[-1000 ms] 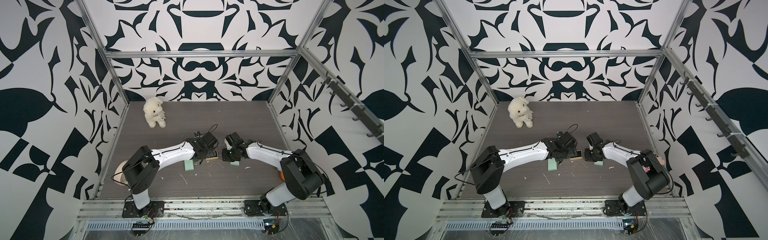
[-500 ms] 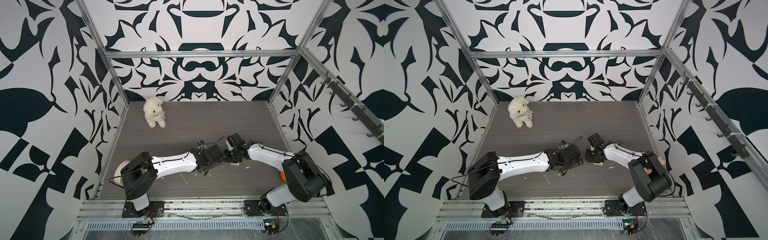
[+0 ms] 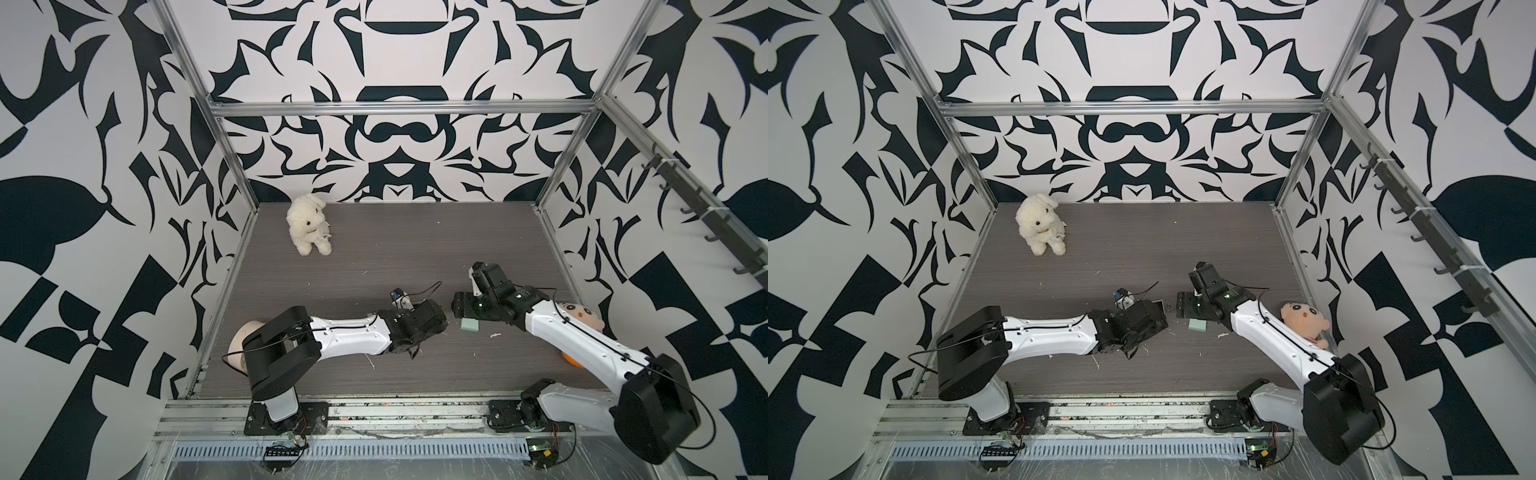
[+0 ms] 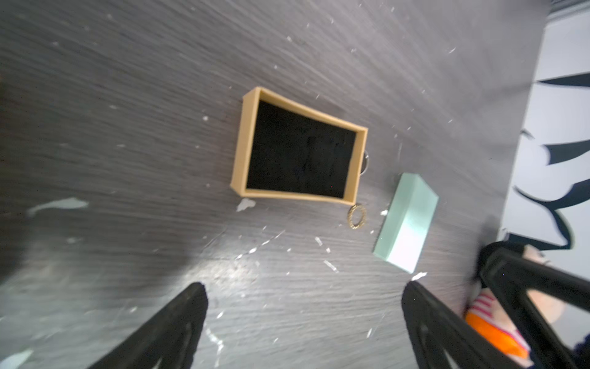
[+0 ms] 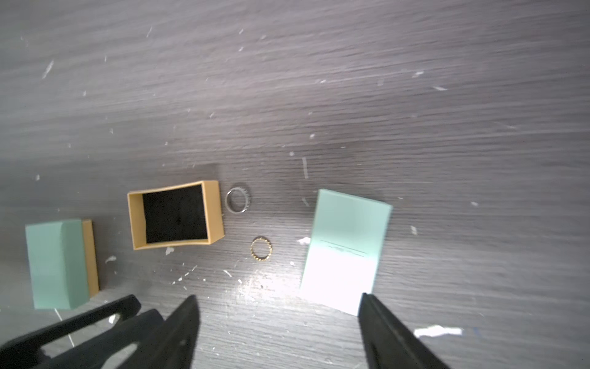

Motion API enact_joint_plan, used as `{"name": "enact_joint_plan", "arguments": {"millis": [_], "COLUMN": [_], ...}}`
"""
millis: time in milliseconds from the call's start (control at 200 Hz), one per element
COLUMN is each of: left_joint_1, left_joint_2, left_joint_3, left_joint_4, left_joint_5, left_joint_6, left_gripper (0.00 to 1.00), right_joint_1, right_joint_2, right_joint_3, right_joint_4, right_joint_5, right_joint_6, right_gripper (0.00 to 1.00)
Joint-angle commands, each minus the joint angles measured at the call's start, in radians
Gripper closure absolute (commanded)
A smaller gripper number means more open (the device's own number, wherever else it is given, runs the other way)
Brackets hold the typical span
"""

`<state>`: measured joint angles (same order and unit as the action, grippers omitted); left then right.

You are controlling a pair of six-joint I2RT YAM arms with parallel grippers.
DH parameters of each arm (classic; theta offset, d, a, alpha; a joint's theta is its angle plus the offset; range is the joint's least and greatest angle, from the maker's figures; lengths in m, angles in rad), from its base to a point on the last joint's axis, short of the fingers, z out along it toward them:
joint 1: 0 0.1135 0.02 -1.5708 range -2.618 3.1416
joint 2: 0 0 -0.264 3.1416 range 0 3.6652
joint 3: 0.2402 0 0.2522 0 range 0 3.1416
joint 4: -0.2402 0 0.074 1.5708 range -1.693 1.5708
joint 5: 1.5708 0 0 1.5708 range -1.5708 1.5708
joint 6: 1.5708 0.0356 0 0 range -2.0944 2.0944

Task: Take the rings out of the lift-off lid box
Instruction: Place the ring at the center of the board, then adjust the jewelry box at the center of the board.

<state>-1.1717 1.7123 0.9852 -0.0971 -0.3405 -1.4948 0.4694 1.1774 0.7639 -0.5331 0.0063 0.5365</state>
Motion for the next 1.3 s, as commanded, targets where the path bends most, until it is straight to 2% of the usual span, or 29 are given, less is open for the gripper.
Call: {"name": "enact_joint_plan", "arguments": {"millis": [0,140,575,970,1295], "left_joint_1": [0.0,0.016,0.098,0.205,0.312], "left_joint_2": [0.029,0.066,0.12,0.197,0.198], "left_joint_3": [-0.014,-0.001,-0.018,0.075,0.217], "left_joint_4": [0.115,0.158,0.227,0.239,0.112], "left_joint_5": [-0.031,-0.027,-0.006,0.065,0.136], "left_joint_6": [-0.028,-0.025,-0.03,0.022,0.187], "left_gripper": [0.0,0.0,0.0,0.0,0.0], "right_joint_1": [-0.014,-0.021,-0.023,-0.023,-0.023], "right_joint_2": [-0.066,-0.153,-0.255,-0.204,-0.078], "right_joint_3": [-0.006,-0.032,-0.066,-0.118,-0.099], "right_joint_4": [-0.049,-0.063,-0.124,-0.092,-0.081], "right_joint_5": [0.077,0.102,0.106,0.088,0.073], "right_joint_6": [0.021,0.034,0.052,0.077,0.06], "right_gripper": [0.1,0.01,0.01,0.04,0.1]}}
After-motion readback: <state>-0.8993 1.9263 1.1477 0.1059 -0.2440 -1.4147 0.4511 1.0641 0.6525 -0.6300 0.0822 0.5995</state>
